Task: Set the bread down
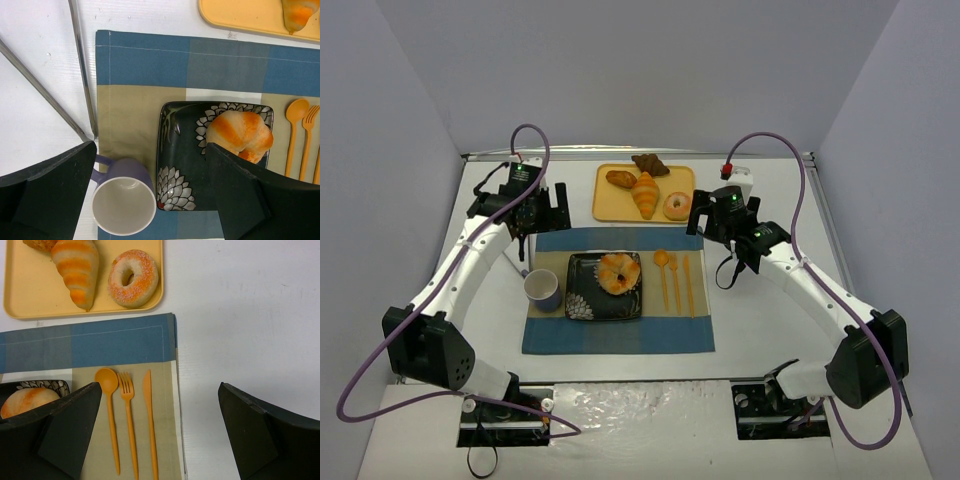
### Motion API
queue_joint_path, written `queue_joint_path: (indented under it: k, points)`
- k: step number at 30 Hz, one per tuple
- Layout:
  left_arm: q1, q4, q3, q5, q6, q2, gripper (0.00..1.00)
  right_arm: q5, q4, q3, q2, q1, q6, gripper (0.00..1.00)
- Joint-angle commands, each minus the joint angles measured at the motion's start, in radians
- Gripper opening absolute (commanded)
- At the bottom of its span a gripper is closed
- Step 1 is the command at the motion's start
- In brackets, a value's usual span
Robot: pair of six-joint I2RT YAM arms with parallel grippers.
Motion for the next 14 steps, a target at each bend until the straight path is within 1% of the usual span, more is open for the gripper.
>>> queue_joint_path:
  k: [1, 14]
  points:
    - [-0.02, 0.011, 0.029, -0.022, -0.013, -0.046, 0.89, 0.012, 0.023, 0.027, -0.036, -0.005, 0.001, 1.0]
    - [-0.042, 0.017, 0.017, -0.033, -0.015, -0.032, 0.89, 0.009, 0.024, 0.027, -0.024, -0.005, -0.001, 1.0]
